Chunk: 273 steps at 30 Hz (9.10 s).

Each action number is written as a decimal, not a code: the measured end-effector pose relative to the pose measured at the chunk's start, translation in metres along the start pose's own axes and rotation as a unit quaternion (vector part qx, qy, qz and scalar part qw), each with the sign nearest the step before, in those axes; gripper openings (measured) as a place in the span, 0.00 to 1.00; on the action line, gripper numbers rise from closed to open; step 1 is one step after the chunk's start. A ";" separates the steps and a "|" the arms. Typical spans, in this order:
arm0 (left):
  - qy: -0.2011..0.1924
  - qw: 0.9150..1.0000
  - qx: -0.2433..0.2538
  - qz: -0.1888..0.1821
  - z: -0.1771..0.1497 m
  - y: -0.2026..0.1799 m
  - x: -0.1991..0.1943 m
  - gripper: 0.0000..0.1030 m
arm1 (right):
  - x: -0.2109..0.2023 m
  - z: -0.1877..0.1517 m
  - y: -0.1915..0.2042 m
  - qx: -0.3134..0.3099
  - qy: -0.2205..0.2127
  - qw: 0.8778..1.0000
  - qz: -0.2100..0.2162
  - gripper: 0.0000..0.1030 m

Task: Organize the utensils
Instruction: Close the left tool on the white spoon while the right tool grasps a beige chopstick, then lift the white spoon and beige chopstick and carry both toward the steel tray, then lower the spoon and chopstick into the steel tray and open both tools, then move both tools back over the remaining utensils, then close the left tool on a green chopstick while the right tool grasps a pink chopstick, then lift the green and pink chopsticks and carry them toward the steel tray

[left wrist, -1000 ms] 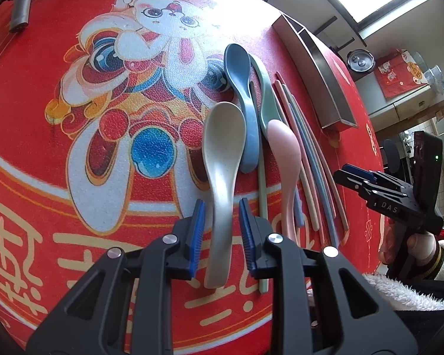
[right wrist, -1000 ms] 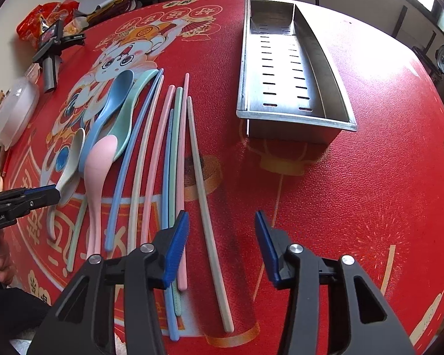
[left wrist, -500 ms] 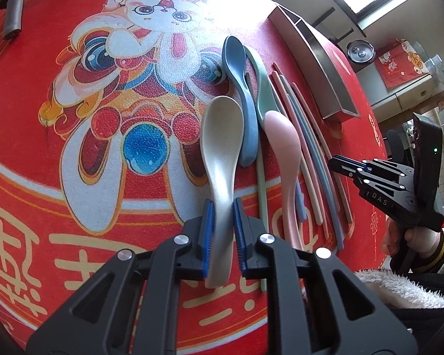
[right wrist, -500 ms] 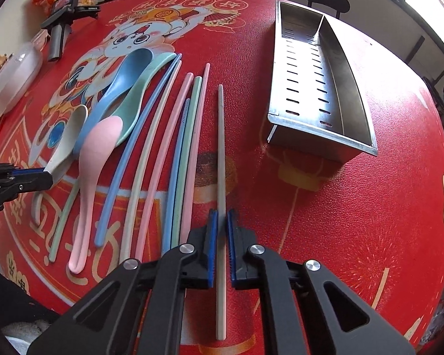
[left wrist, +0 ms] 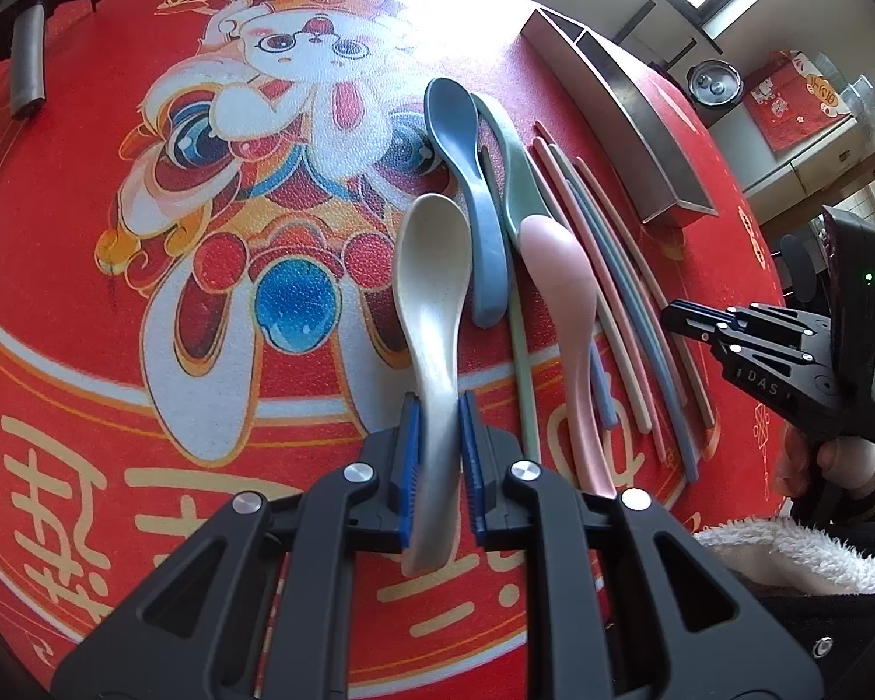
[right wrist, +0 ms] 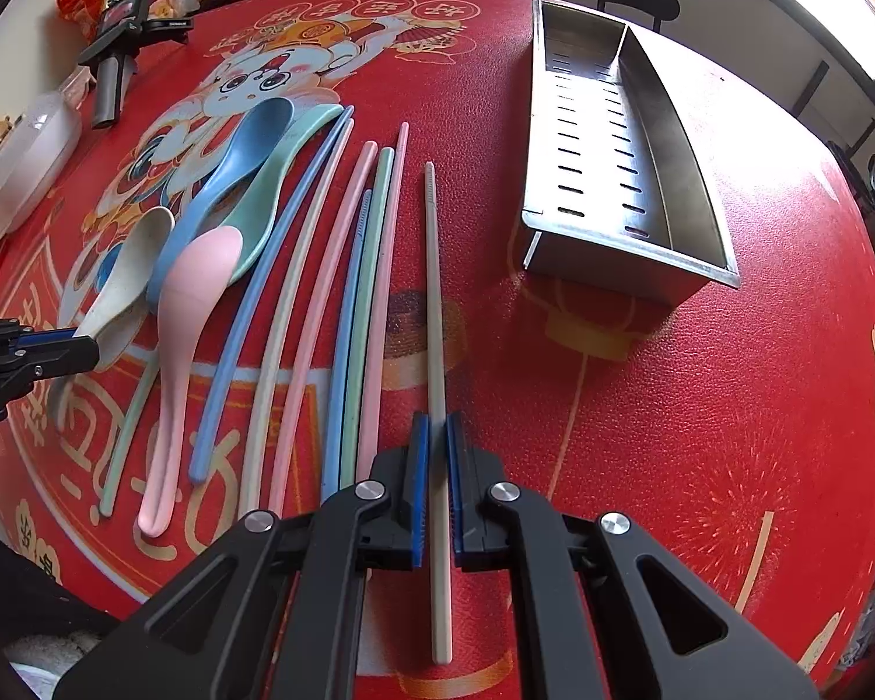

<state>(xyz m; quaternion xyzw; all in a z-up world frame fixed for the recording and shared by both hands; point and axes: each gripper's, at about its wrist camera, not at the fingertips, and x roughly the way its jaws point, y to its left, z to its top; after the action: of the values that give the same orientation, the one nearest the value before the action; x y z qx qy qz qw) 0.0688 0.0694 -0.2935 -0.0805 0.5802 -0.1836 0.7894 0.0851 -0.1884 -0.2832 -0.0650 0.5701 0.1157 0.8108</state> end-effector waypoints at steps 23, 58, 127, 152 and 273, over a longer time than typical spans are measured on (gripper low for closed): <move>0.000 0.996 0.032 0.086 0.005 -0.002 0.008 0.11 | 0.000 -0.001 -0.008 0.008 -0.004 1.000 0.024 0.07; -0.031 0.994 -0.005 0.107 -0.001 0.012 0.000 0.11 | -0.006 -0.010 -0.010 0.023 0.005 0.999 0.031 0.06; -0.099 0.994 -0.031 0.014 0.238 -0.096 -0.003 0.92 | -0.067 0.094 -0.110 0.184 -0.106 0.977 0.038 0.62; -0.057 0.986 0.020 0.155 0.030 -0.020 -0.007 0.94 | -0.002 0.010 -0.015 0.006 -0.033 0.997 -0.071 0.94; 0.002 0.995 0.073 0.061 0.008 -0.030 0.015 0.10 | 0.003 0.006 -0.007 0.020 -0.001 1.000 0.021 0.08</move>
<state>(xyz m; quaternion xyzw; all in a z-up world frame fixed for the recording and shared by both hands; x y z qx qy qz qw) 0.0746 0.0350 -0.2940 0.0133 0.5704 -0.1771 0.8020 0.0933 -0.1932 -0.2838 -0.0367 0.5728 0.1208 0.8099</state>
